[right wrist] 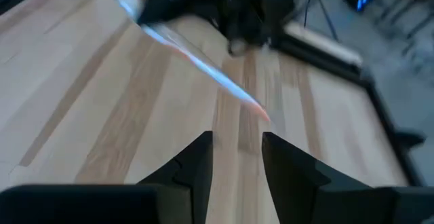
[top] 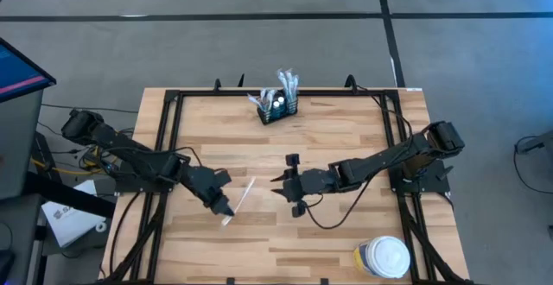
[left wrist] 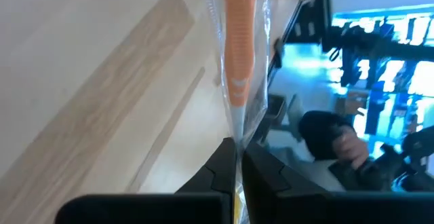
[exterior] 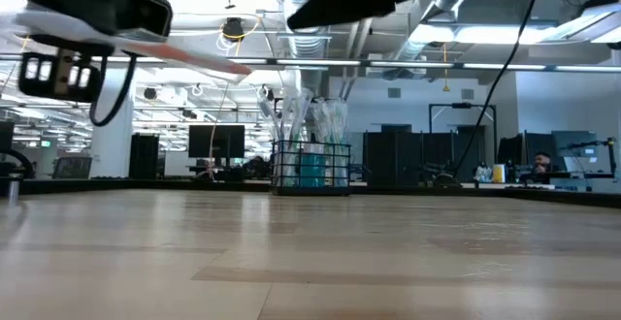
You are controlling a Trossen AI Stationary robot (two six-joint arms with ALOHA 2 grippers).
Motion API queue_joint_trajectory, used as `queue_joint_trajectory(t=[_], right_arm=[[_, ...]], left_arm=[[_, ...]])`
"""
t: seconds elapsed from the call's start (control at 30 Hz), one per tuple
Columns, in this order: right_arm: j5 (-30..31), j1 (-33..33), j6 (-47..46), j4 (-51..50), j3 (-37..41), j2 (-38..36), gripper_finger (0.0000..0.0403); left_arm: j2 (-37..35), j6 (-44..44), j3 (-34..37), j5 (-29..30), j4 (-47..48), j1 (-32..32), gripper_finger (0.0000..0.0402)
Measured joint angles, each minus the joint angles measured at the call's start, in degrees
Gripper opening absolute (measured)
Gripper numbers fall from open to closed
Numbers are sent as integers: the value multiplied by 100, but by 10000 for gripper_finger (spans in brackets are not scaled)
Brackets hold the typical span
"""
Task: Pick & Place toothbrushing station
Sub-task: Put the orange toothbrush into the black wire organizer
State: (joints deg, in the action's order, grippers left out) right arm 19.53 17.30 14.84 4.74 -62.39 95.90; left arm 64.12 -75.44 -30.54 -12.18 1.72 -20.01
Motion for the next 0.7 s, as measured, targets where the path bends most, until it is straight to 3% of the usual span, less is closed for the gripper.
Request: queue_joint_trajectory(t=[0.37,0.7], right_arm=[[31,189,1359,456,0,0,118],[434,256,2250,641,0,0,118]], left_arm=[[3,39,1,-135,-988,458,4],[512,28,0,-251,-2273,790,4]])
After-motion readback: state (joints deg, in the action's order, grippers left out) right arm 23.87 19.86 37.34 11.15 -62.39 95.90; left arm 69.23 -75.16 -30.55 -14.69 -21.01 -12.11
